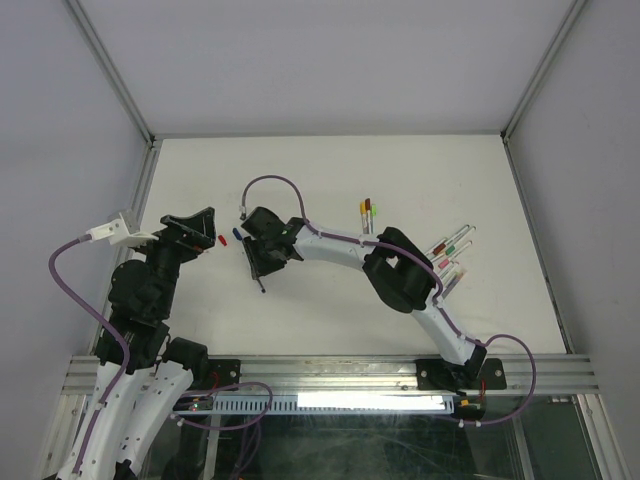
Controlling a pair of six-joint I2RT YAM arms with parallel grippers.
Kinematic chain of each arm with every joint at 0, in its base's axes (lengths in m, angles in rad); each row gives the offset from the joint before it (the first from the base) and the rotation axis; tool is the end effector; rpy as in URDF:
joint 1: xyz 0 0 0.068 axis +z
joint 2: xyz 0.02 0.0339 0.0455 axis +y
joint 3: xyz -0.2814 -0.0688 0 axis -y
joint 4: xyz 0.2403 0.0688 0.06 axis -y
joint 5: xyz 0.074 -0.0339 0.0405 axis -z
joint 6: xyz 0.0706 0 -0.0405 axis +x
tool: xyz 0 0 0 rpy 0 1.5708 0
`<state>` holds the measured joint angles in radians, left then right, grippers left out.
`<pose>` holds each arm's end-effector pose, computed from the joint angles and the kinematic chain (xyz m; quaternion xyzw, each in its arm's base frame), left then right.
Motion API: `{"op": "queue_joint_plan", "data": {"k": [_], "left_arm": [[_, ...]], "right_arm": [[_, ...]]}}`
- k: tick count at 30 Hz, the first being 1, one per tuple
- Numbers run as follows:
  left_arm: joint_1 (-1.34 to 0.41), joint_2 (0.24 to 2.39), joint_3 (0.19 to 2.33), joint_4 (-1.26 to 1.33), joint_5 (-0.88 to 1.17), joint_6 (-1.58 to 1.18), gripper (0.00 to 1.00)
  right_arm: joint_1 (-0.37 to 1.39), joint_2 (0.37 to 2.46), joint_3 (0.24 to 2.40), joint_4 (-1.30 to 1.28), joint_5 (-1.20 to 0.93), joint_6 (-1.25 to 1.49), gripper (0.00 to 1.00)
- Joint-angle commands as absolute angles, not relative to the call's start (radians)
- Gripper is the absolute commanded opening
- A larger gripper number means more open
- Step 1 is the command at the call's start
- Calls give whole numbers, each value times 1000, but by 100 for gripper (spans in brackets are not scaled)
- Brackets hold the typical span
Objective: Open the pen caps
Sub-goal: Place the pen at the center of the board.
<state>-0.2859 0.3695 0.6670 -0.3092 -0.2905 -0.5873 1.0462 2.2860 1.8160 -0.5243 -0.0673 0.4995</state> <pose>0.1126 -0.0120 0.3413 -0.2062 0.6805 -0.2008 0.6738 0.2587 0.4565 0.1495 -0.2679 0.9200 0.2215 0.1809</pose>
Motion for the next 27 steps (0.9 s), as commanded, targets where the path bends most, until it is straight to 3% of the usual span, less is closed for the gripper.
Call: {"op": "queue_joint_plan", "data": {"k": [1, 13, 18, 23, 27], "left_arm": [[-278, 358, 673, -286, -306, -580, 98], [-278, 347, 644, -254, -248, -569, 99], [-279, 338, 590, -198, -177, -606, 99], [-278, 371, 531, -102, -49, -654, 99], [-278, 429, 474, 4, 70, -718, 99]], "right_arm": [[1049, 2282, 1831, -533, -104, 471, 37], [996, 2139, 1801, -512, -145, 306, 39], [931, 1976, 1674, -491, -321, 78, 41], [788, 1759, 1497, -493, -606, -158, 53], [674, 1631, 1397, -476, -636, -244, 61]]}}
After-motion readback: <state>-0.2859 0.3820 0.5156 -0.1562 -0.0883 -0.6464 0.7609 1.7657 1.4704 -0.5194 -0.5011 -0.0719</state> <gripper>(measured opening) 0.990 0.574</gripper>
